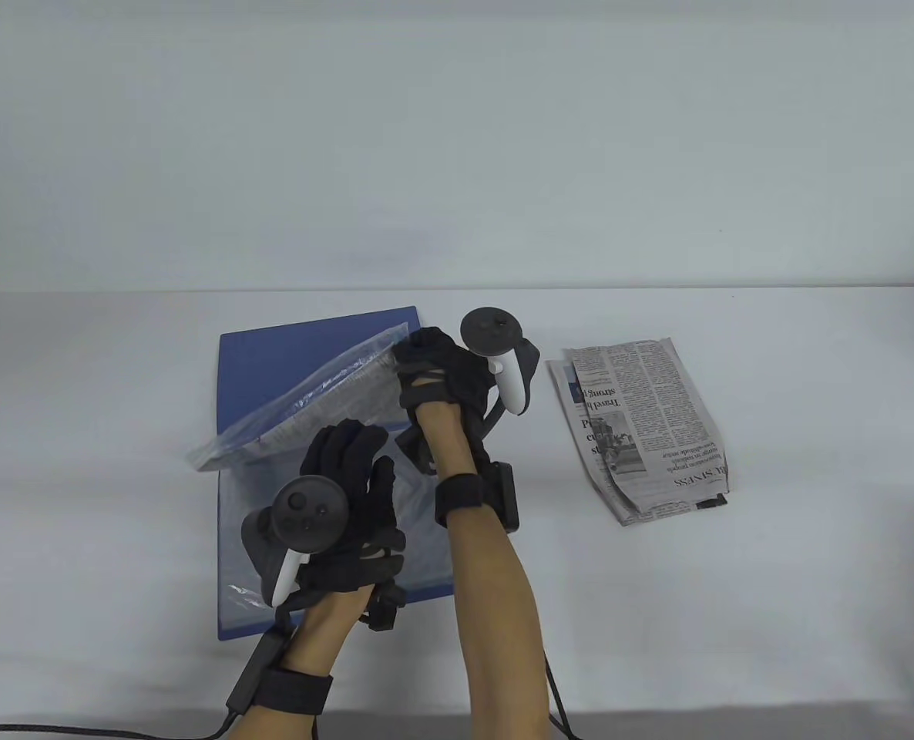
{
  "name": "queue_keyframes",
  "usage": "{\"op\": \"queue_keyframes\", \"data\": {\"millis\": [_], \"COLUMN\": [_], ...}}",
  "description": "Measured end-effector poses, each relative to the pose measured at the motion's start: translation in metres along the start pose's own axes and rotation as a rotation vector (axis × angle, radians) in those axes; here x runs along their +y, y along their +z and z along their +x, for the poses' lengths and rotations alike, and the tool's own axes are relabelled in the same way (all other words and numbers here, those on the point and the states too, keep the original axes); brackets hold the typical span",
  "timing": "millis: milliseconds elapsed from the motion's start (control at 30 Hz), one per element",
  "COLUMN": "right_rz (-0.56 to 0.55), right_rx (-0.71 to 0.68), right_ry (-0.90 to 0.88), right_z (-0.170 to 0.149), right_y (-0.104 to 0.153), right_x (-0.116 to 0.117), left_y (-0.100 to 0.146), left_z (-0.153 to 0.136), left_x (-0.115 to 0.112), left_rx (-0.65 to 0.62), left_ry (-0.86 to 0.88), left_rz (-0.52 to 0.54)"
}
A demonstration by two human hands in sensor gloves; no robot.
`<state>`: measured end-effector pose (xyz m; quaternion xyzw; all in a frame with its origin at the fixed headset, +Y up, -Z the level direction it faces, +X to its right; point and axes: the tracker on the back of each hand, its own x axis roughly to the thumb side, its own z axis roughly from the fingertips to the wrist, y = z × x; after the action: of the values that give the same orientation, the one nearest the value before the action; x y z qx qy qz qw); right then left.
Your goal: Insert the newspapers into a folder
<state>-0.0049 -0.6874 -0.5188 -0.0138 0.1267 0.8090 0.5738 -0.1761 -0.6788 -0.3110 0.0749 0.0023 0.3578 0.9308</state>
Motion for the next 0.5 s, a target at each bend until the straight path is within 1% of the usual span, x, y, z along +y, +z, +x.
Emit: {"op": "queue_keyframes", "data": {"millis": [67, 167, 267, 367, 467, 500], "right_rz": [-0.03, -0.052, -0.03, -0.014, 0.019, 0.033], "right_rx": [0.037, 0.066, 0.028, -0.054, -0.126, -0.141], "right_ry": [-0.032, -0.087, -0.052, -0.06, 0.008, 0.035], "right_z": [-0.001, -0.004, -0.003, 0.0, 0.003, 0.001], "right_y": [-0.011, -0.018, -0.019, -0.01, 0.012, 0.02], "right_x": [0.001, -0.003, -0.01, -0.017, -0.029, -0.032], "left_y": [-0.005, -0.013, -0.02, -0.024, -0.028, -0.031], "left_z": [-0.009, -0.018, -0.025, -0.029, -0.035, -0.037], "left_x": [-0.005, -0.011, -0.015, -0.017, -0.025, -0.03], "left_rx": [0.057, 0.101, 0.074, 0.103, 0.125, 0.132], "left_ry": [0.009, 0.02, -0.015, -0.061, -0.062, -0.059], "left_rz": [-0.042, -0.092, -0.125, -0.152, -0.23, -0.271]}}
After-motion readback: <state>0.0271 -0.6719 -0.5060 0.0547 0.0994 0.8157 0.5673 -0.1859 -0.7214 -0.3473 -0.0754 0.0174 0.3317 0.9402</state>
